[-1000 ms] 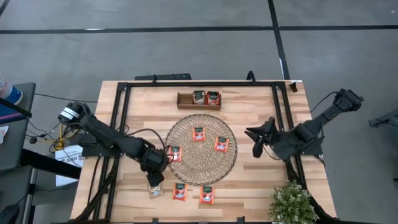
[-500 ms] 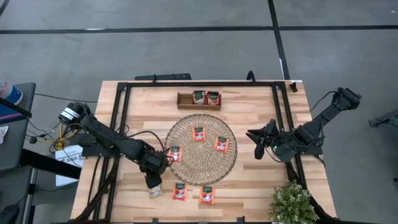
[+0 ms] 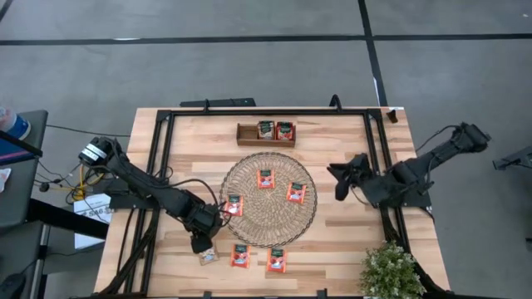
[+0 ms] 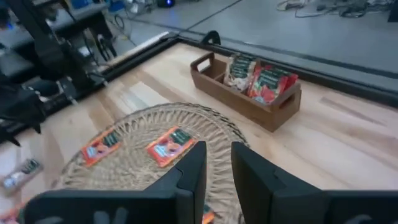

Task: Pick & Place Tea
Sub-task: Put the brown tea bag into the middle section of the wooden organizer

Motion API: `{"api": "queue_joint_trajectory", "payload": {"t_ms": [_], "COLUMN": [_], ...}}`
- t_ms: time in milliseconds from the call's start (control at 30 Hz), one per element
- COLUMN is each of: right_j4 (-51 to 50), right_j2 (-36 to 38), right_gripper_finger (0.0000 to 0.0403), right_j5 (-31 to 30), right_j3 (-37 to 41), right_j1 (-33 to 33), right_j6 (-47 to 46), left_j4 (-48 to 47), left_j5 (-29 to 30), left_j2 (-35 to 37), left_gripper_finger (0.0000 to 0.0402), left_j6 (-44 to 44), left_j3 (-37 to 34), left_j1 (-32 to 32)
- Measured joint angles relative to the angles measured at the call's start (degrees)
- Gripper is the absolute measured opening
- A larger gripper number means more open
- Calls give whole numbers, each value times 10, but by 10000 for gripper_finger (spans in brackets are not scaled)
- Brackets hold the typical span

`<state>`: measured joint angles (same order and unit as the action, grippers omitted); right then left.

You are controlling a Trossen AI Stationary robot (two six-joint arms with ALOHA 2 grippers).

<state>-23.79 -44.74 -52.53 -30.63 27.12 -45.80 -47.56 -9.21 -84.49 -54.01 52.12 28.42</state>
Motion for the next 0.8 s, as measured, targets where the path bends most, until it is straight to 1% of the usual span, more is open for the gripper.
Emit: {"api": "queue_joint_trajectory", "payload": {"t_ms": [100, 300, 367, 433, 567, 667, 733, 800], "right_j4": [17, 95, 97, 95, 94, 102, 161, 254], "right_j2": [19, 80, 100, 114, 122, 122, 123, 126], "right_gripper_finger": [67, 67, 67, 67, 67, 67, 67, 67], "right_j5": [81, 281, 327, 355, 421, 436, 450, 485], "right_j3": [0, -1, -1, -1, -1, 5, 35, 85], "right_j1": [-69, -205, -239, -268, -294, -296, -292, -287], "right_j6": [76, 222, 247, 256, 281, 291, 292, 283], "left_j4": [-1, -2, -4, -4, -4, -4, -4, -4], "left_j5": [-4, -6, -6, -3, 2, 5, 5, 4], "left_j2": [0, 0, 0, 0, 0, 0, 0, 0], "left_gripper_finger": [188, 188, 188, 188, 188, 188, 188, 188], "left_j6": [14, 21, 22, 22, 22, 22, 22, 22], "left_j3": [0, 0, 0, 0, 0, 0, 0, 0], "left_j1": [0, 0, 0, 0, 0, 0, 0, 0]}}
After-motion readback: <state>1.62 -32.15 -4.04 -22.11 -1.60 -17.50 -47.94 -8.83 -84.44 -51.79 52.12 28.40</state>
